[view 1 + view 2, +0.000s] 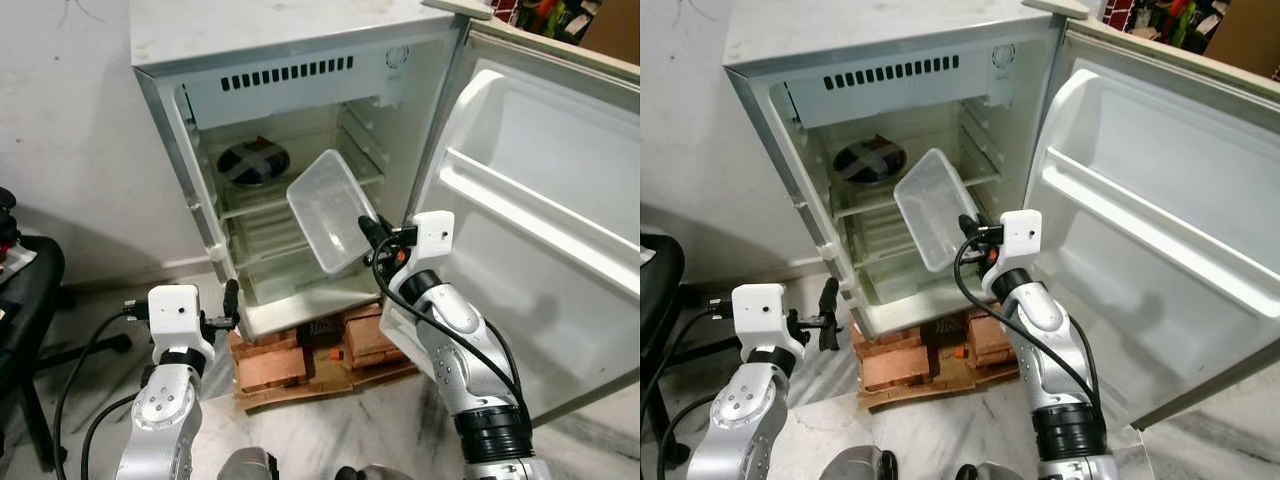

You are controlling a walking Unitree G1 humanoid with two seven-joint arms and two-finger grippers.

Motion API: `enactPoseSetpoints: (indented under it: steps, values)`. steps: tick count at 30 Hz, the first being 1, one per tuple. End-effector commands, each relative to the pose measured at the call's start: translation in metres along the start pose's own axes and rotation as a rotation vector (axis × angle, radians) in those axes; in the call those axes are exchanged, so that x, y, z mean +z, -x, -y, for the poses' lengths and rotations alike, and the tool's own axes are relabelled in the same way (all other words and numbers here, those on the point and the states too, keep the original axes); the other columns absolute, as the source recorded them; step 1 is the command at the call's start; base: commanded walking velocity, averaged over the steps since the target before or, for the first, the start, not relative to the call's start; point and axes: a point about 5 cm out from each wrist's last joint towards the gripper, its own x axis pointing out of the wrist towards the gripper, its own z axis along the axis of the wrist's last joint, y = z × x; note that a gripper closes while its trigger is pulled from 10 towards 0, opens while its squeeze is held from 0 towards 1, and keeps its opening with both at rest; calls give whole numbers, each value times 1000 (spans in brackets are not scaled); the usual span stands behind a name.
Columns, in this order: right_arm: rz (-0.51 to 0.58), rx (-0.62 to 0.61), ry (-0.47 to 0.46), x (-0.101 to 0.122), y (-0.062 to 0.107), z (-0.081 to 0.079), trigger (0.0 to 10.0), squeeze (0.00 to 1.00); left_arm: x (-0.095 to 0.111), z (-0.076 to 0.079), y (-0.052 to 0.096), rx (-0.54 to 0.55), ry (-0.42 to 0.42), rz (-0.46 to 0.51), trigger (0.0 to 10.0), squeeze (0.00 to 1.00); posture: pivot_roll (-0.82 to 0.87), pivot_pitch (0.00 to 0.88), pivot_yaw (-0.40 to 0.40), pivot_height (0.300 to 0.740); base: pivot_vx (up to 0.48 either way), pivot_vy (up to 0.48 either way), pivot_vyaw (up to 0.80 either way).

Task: Restocking fridge

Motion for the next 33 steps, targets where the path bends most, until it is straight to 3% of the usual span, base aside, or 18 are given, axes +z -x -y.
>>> enactPoseSetpoints:
  steps: [1,26,33]
  values:
    - [8,4,7,2,0,0,10000,0,2,-1,1,5,0,11,10000,0,110,90,-2,740,255,0,0]
    - [1,3,14,1,0,1,10000,0,1,-1,-1,14,5,6,10000,0,105,93,-4,740,243,0,0]
    - [0,3,15,1,0,2,10000,0,1,-1,-1,18,8,2,10000,0,107,93,-4,740,0,352,0]
